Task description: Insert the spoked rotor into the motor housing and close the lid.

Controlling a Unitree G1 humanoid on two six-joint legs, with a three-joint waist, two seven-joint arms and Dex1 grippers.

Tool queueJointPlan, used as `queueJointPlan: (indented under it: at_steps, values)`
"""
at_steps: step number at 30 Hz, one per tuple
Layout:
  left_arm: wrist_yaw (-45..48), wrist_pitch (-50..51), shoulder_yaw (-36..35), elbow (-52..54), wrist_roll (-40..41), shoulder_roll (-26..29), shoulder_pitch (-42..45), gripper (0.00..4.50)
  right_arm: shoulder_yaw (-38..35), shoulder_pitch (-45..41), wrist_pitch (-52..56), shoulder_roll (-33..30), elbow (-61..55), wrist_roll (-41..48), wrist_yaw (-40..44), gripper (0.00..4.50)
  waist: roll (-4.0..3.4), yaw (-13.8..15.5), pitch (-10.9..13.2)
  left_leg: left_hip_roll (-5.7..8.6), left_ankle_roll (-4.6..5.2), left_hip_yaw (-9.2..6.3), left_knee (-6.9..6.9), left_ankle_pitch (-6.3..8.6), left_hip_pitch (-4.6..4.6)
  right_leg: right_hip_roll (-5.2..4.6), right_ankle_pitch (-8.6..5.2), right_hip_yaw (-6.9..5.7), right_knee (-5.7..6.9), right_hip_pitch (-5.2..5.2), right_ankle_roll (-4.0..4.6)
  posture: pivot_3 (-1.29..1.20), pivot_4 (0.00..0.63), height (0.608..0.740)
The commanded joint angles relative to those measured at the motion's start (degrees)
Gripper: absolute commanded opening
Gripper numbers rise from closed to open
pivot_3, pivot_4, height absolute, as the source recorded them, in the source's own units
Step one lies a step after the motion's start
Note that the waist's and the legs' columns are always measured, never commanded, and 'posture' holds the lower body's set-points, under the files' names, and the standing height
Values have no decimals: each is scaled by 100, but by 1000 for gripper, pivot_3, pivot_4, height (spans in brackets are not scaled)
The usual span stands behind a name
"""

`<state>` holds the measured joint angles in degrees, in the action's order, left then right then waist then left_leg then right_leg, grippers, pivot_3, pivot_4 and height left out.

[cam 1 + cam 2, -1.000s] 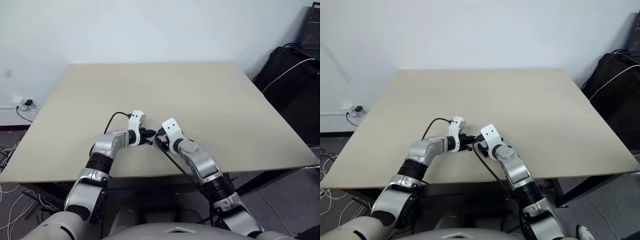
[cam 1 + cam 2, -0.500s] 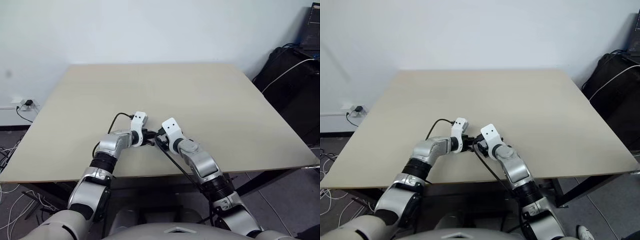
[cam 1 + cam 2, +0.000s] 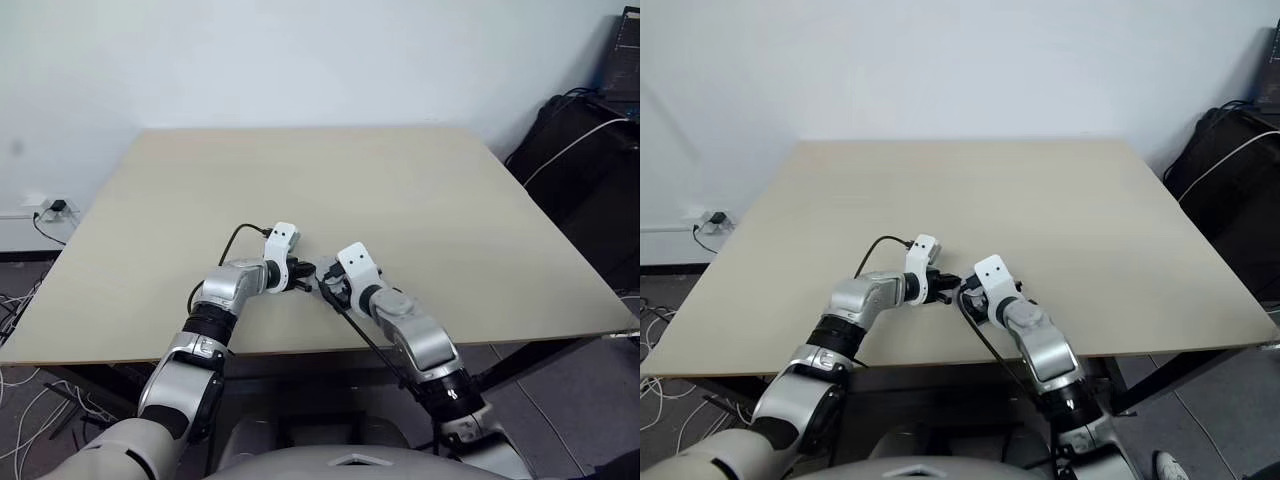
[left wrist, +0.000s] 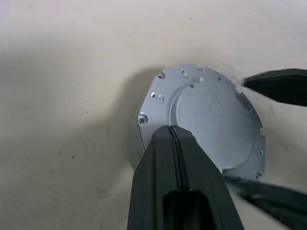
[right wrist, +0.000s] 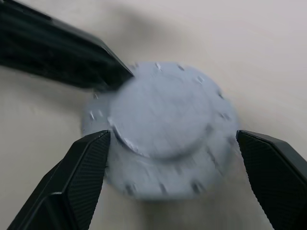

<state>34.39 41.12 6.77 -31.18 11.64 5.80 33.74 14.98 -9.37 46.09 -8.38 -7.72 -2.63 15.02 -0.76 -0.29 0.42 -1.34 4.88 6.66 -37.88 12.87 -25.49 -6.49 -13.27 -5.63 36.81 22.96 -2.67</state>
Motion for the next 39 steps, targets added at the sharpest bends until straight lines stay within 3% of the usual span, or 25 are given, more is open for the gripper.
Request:
queueJointPlan:
  at_steps: [1,5,8,14,20,28,39]
  values:
    - [74,16,68,-4,-18,-51,56,0,-181,414,502,-285,-388,45,43,4480,2,1,0,0,1,0,0,1,0,-3,0,0,-1,0,-1,0,0,740]
    - [103,11,80,3,-39,-39,35,0,-583,712,612,-242,-893,445,144,4480,12,22,12,-2,1,-2,-2,1,0,-3,1,-2,0,1,-2,0,0,740]
    - [137,18,101,25,-55,-19,15,0,-1489,839,571,342,-969,1192,105,4480,14,11,19,-3,1,-1,0,1,-4,-2,1,4,0,9,-2,0,0,740]
    - [166,45,141,92,-59,8,-22,0,-3126,478,733,1560,-583,2642,-206,4480,18,42,23,-6,2,-2,1,2,-5,1,4,3,-3,9,-3,0,0,740]
    - [194,64,167,130,-73,40,-66,0,-3893,-110,941,1931,391,3637,-908,4480,9,16,26,0,6,1,5,4,-6,-4,9,10,-4,16,2,0,0,740]
    - [195,108,158,219,-78,87,-90,0,-4088,-680,1116,2043,1281,4643,-1035,4480,0,5,27,-4,1,4,8,0,-8,3,12,10,-1,23,12,0,0,740]
    - [178,170,172,345,-88,101,-184,0,-3818,-893,956,1873,2025,4797,-1131,4480,-1,-41,26,-3,5,7,5,1,-8,30,13,11,2,21,9,0,0,740]
